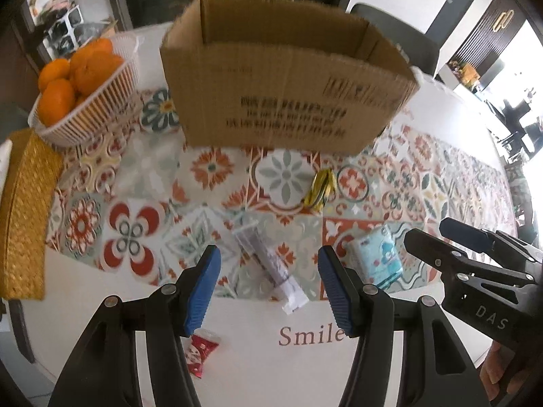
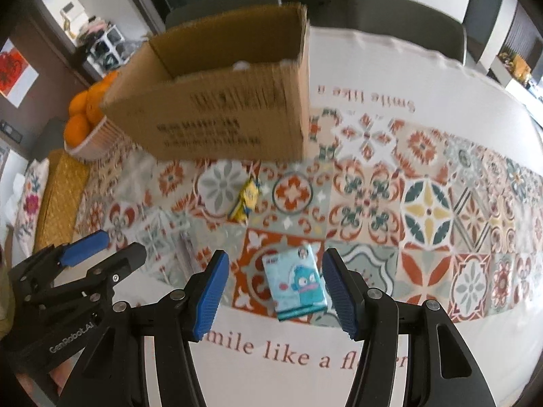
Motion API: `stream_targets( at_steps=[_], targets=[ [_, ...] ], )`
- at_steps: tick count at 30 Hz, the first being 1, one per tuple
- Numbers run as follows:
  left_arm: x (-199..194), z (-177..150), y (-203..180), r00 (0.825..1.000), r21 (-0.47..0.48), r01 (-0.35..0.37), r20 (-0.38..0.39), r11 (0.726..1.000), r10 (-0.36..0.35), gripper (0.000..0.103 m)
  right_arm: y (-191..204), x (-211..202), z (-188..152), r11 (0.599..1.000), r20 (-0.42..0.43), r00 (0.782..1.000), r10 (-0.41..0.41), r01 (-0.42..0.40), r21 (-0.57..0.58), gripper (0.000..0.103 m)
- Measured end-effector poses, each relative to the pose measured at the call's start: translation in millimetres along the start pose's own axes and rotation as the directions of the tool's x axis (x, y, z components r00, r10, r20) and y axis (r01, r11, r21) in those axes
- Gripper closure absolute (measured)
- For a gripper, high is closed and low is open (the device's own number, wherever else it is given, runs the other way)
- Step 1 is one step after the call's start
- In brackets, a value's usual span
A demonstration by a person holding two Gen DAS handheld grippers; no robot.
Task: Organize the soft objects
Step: 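Withdraw both tools from the box toward the remaining items, then close the left tool on the clear snack tube while the right tool grasps the blue tissue pack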
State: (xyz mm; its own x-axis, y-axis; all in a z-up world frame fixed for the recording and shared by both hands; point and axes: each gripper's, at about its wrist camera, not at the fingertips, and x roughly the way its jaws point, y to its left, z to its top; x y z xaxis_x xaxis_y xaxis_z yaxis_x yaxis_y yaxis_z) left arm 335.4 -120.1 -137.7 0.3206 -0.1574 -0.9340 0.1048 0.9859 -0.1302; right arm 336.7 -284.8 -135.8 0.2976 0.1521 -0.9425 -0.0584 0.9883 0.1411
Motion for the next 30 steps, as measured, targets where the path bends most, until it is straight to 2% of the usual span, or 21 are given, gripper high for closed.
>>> stream_targets(
  at_steps=[8,16,28,30],
  targets=[
    [34.1,-14.6,1.9,0.996,-0.042,-0.021,-0.091,0.999,0.017,0.044,-6.5,39.0,-11.3,1.000,-0.127,0.992,0.004,-0.006,-0.017,0.044],
    [69.9,-18.6,9.0,0.985,-0.103,-0.014,-0.171,0.995,-0.004,0.044,-7.9,67.2,-16.0,1.000,-0.198,0.980,-0.005,-0.002,-0.030,0.044],
    [107.6,-19.8,2.7,0.968,-0.151,-0.037,-0.249,0.988,-0.002,0.046,-15.5,78.5,-15.3,0.998,-0.204,0.977,-0.059,0.050,-0.049,0.044],
    [112.8,-20.5,2.3,0.967,-0.151,-0.047,-0.254,0.987,0.007,0.047,-17.2,82.1,-14.7,0.996,-0.208,0.975,-0.079,0.070,-0.050,0.041]
  ],
)
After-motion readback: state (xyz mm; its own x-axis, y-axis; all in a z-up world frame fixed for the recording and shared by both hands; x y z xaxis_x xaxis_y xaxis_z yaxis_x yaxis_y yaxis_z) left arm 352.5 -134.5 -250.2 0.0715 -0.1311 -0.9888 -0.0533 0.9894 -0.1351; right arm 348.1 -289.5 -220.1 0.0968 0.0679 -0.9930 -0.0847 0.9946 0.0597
